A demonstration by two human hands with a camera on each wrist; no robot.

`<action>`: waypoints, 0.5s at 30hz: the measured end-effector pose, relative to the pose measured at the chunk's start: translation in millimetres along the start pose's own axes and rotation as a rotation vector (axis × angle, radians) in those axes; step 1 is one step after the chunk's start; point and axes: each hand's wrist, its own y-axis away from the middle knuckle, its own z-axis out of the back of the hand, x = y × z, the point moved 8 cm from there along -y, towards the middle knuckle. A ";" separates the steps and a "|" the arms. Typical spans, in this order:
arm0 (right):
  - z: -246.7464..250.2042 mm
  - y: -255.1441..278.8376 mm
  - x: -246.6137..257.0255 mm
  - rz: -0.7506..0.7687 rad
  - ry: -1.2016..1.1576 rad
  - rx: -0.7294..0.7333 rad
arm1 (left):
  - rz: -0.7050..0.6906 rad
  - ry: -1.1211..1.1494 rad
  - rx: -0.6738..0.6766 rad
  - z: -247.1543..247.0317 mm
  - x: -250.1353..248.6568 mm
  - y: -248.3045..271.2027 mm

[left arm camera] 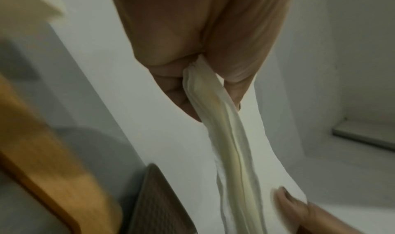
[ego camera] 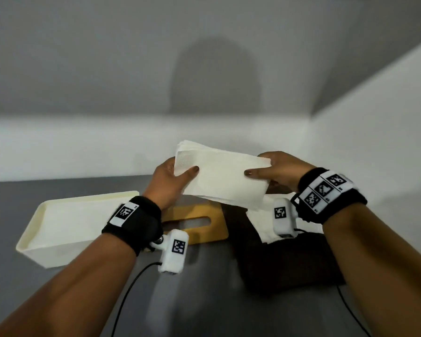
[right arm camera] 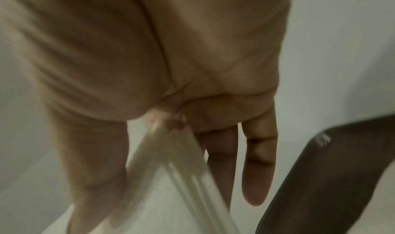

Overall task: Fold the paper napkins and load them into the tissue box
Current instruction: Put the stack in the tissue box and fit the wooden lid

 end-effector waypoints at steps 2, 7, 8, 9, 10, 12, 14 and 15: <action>-35.0 -9.1 14.4 0.001 -0.218 0.046 | 0.015 -0.012 -0.053 42.6 0.0 3.4; -138.5 -31.2 61.7 0.044 -0.417 0.051 | 0.068 -0.120 -0.189 158.6 8.0 19.5; -161.2 -35.4 70.3 0.057 -0.407 0.040 | 0.077 -0.171 -0.223 184.2 9.8 24.9; -179.3 -39.0 75.5 0.070 -0.376 0.029 | 0.093 -0.219 -0.251 203.6 12.6 29.1; -201.0 -42.8 81.7 0.082 -0.331 0.028 | 0.111 -0.275 -0.274 226.4 16.4 34.3; -230.7 -48.2 87.2 0.092 -0.221 0.026 | 0.144 -0.392 -0.275 256.7 25.4 41.2; -256.1 -53.4 90.7 0.091 -0.128 0.026 | 0.174 -0.499 -0.221 278.8 34.1 46.8; -267.9 -54.7 93.0 0.086 -0.088 0.032 | 0.190 -0.560 -0.190 288.0 39.2 49.0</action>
